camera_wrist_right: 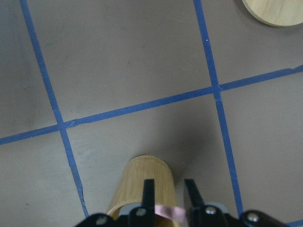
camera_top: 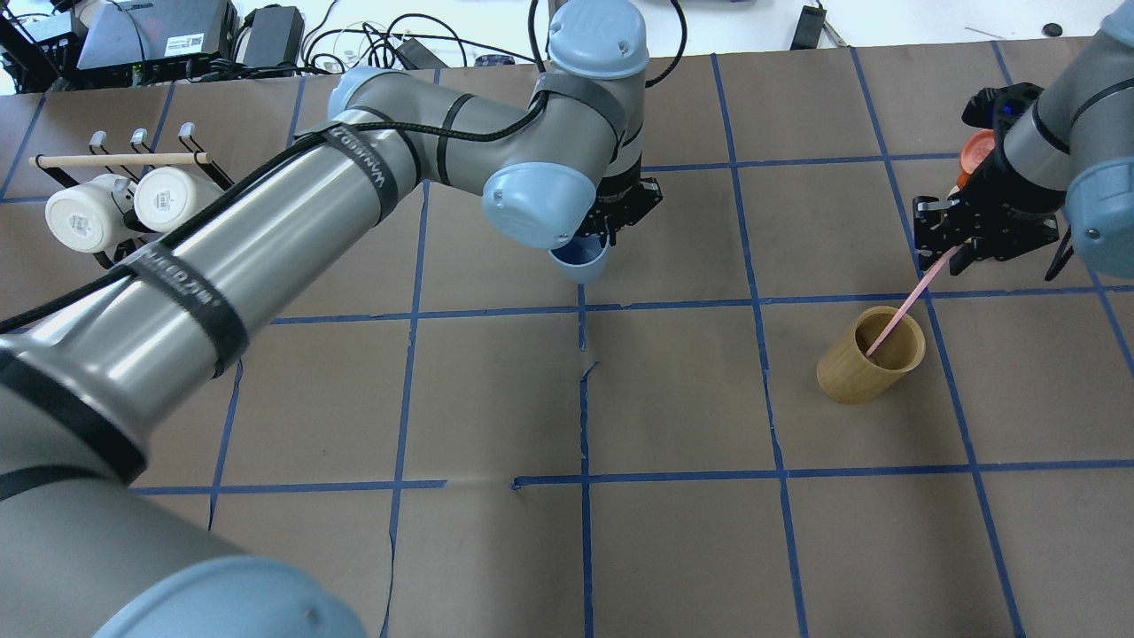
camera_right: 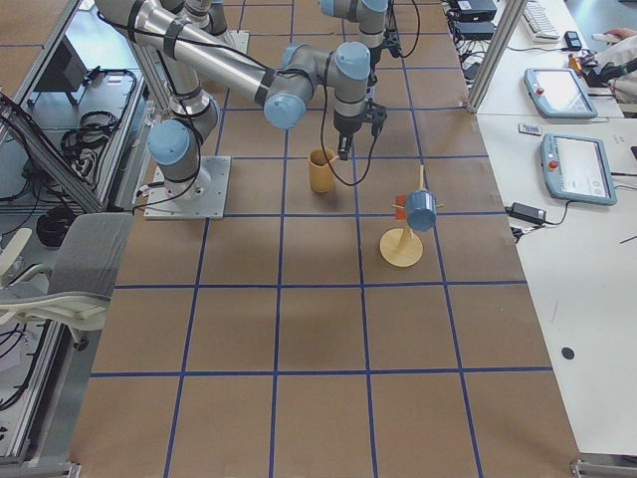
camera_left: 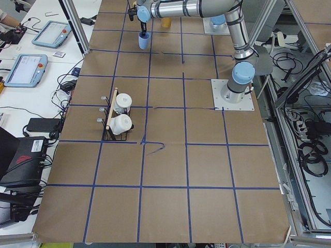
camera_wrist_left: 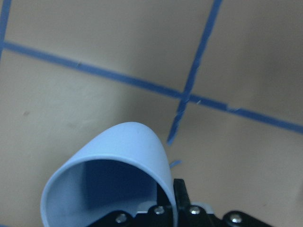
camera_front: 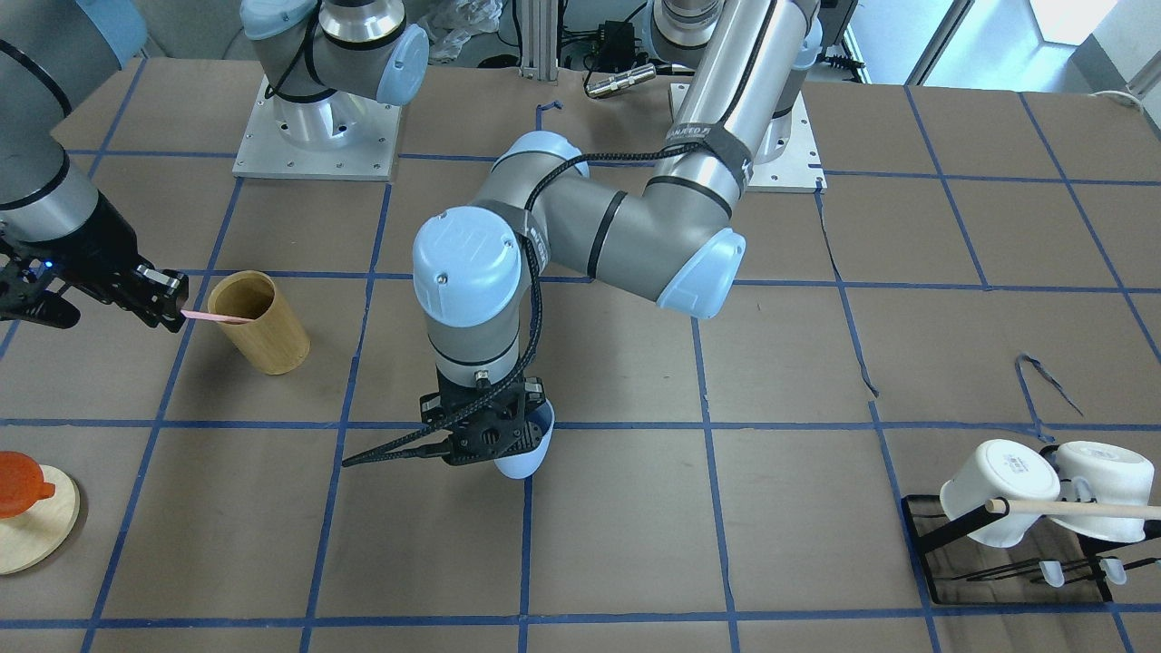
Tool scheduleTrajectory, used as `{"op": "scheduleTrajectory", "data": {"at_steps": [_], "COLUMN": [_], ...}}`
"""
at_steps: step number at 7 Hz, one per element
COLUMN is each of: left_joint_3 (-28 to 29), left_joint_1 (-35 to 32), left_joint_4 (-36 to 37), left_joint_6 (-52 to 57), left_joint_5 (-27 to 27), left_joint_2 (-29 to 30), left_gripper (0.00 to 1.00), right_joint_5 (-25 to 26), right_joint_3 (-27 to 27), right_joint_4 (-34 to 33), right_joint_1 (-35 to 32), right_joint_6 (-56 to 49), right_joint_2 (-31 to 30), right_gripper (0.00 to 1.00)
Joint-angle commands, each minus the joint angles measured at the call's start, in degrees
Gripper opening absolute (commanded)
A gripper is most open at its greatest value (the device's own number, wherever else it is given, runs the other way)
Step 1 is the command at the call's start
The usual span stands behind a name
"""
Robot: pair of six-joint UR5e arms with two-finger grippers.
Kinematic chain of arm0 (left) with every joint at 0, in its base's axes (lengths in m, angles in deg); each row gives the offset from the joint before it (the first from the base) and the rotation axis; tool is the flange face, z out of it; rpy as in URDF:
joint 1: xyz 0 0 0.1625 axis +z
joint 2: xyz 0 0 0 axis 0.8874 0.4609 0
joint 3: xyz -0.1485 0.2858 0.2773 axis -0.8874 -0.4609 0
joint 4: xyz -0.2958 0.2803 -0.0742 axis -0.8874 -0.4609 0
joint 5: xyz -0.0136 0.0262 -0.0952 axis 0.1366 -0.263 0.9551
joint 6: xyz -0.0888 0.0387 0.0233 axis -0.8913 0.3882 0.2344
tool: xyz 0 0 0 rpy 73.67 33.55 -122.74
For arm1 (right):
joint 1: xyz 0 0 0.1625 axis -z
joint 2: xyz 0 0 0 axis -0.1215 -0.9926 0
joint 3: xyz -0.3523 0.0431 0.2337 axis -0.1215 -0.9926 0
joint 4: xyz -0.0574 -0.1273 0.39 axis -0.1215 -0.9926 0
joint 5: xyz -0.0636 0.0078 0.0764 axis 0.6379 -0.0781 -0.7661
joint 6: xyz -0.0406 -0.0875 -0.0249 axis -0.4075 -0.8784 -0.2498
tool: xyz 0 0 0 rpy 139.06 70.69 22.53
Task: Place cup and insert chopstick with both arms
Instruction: 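Carry the blue cup centerward with left gripper while right grasps pink chopstick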
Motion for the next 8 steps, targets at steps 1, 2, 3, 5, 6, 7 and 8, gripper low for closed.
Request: {"op": "scheduleTrajectory", "data": {"at_steps": [1, 2, 3, 5, 6, 7, 8], "left_joint_3": [0.87, 0.87, 0.87, 1.31, 1.31, 0.87, 1.48], "left_joint_1": [1.09, 2.58, 2.77, 2.77, 2.77, 2.77, 2.77], "left_joint_4": [-0.32, -0.32, -0.23, -0.23, -0.23, -0.15, 0.55], "left_joint_6": [2.22, 3.01, 2.24, 0.74, 0.3, 0.82, 1.17], "left_joint_5": [-0.24, -0.06, -0.06, 0.64, 0.73, 0.12, 0.11], "left_joint_2": [2.0, 2.09, 2.69, 2.79, 2.7, 2.27, 2.44], "left_gripper": [0.0, 0.0, 0.0, 0.0, 0.0, 0.36, 0.99], "right_joint_5": [-0.35, -0.35, -0.35, -0.09, -0.09, -0.18, -0.26], "right_joint_3": [0.04, 0.04, 0.04, -0.05, -0.05, -0.14, -0.14], "right_joint_4": [-0.03, 0.14, 0.06, 0.5, 0.58, 0.67, 0.76], "right_joint_1": [-0.04, -0.04, -0.04, -0.04, -0.04, -0.04, -0.04], "right_joint_6": [0.37, 0.02, -0.33, -0.42, -0.42, -0.42, -0.42], "right_joint_2": [0.03, -0.06, 0.03, -0.15, -0.32, -0.58, -0.76], "right_gripper": [0.34, 0.34, 0.33, 0.25, 0.18, 0.14, 0.11]}}
